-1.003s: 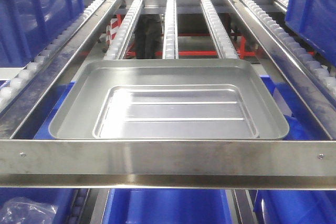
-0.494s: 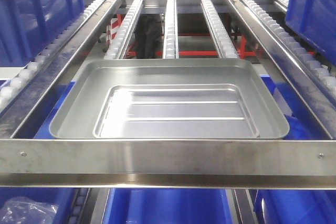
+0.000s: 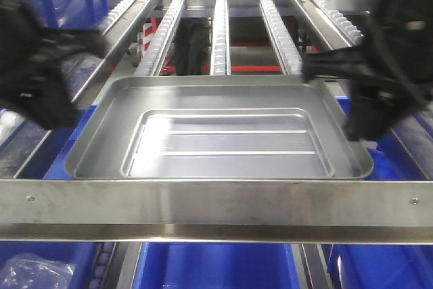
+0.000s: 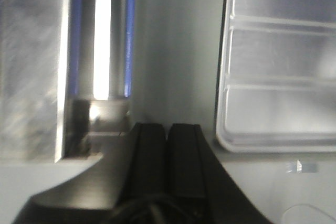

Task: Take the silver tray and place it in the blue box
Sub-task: 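Lower both grippers onto the tray's side rims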

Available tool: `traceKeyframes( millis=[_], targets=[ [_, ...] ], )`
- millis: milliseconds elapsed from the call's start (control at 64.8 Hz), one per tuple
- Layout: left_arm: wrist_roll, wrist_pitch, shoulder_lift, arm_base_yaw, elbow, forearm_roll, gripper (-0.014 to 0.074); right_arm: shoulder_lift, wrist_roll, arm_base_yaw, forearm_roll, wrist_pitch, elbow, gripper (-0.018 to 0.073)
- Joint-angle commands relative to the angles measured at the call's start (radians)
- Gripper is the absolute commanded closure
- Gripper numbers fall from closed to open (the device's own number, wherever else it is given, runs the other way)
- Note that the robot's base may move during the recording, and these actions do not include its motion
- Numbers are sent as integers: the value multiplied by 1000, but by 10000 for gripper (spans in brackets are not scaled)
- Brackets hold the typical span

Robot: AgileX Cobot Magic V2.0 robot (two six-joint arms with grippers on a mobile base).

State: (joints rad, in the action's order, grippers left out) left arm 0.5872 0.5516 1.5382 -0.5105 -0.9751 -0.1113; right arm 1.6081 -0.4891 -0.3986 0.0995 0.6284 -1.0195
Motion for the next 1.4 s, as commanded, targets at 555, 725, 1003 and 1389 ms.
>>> traceKeyframes(
  millis=[555,725,1003,1389],
  targets=[
    [12,59,222,-63,-313,49,500,119,0,-1,12,50,-227,226],
    [28,64,240,-54,-320,30,351,133,-1,1,10,51,-227,104],
    [28,60,265,-40,-320,16,399,152,-1,3,-8,33,-227,104],
    [28,65,293,-29,-320,25,399,185,-1,3,-18,-2,-227,104]
  ],
)
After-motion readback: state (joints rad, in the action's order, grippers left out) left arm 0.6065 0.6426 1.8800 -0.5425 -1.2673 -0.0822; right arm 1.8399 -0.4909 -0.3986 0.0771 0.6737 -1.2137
